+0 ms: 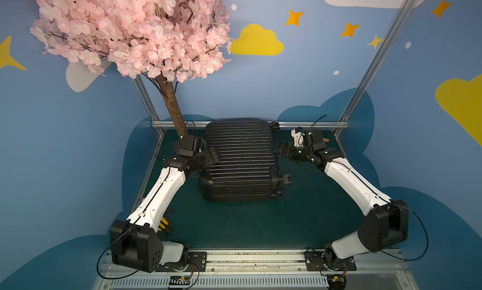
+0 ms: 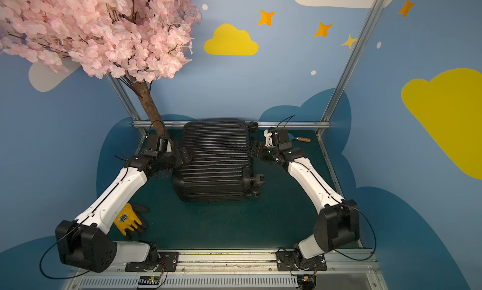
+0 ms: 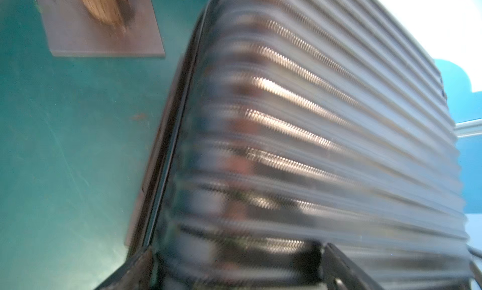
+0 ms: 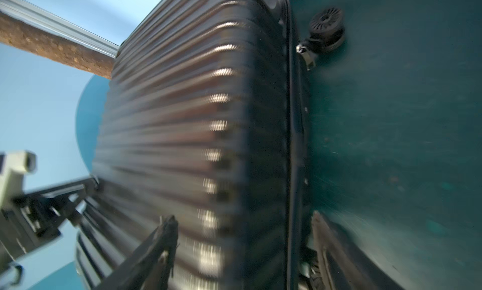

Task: Open the suitcase zippers
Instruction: Adjust the suitcase at the center of the board.

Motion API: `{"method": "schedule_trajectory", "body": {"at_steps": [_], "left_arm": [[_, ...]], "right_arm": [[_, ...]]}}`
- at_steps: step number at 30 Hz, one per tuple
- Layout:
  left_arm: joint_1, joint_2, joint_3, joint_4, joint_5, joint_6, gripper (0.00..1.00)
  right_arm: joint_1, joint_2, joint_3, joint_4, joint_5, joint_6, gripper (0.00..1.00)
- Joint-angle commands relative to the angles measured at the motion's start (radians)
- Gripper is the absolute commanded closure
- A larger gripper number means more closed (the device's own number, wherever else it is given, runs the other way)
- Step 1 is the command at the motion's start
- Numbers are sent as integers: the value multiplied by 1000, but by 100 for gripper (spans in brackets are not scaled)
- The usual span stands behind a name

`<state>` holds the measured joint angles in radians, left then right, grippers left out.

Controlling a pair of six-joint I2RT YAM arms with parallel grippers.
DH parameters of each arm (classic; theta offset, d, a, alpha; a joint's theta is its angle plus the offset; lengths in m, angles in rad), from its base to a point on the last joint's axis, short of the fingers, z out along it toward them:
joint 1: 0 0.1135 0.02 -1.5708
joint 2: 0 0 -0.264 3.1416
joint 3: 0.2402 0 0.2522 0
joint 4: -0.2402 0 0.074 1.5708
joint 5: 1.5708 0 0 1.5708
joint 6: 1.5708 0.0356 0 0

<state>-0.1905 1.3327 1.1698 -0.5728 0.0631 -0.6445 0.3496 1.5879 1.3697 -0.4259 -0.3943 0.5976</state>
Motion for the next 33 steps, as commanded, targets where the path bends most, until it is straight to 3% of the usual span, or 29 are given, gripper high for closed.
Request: {"method": "schedule_trajectory", "body": {"at_steps": [1,6,9,12,16,19,22,25,27,30,33], "left_arm": [[-7,-36,-84,36,236,-71,0],[-81,-130,-212,202,411,-186,0],[-203,-196,-270,334,441,-242,0],[-363,-196,-275,424,420,-266,0],[-540,-148,-227,510,363,-257,0],[-606,-145,-134,392,234,-169,0],[-603,-215,-80,241,19,-87,0],[-583,-267,-25,126,-62,-19,0],[-582,-292,16,55,-125,30,0],[-532,-323,60,-54,-295,71,0],[-378,-312,86,-163,-394,61,1]], "right_arm": [[-16,106,114,7,-269,59,17],[-14,301,276,-18,-425,46,17],[20,418,402,-67,-552,7,17],[98,543,619,-284,-579,-144,17],[205,721,978,-643,-524,-333,17],[204,732,1072,-736,-382,-348,17],[132,627,1012,-731,-165,-304,17],[83,457,857,-660,64,-296,17],[63,338,744,-607,135,-301,16],[47,175,541,-530,124,-243,16],[44,2,263,-408,42,-156,15]]}}
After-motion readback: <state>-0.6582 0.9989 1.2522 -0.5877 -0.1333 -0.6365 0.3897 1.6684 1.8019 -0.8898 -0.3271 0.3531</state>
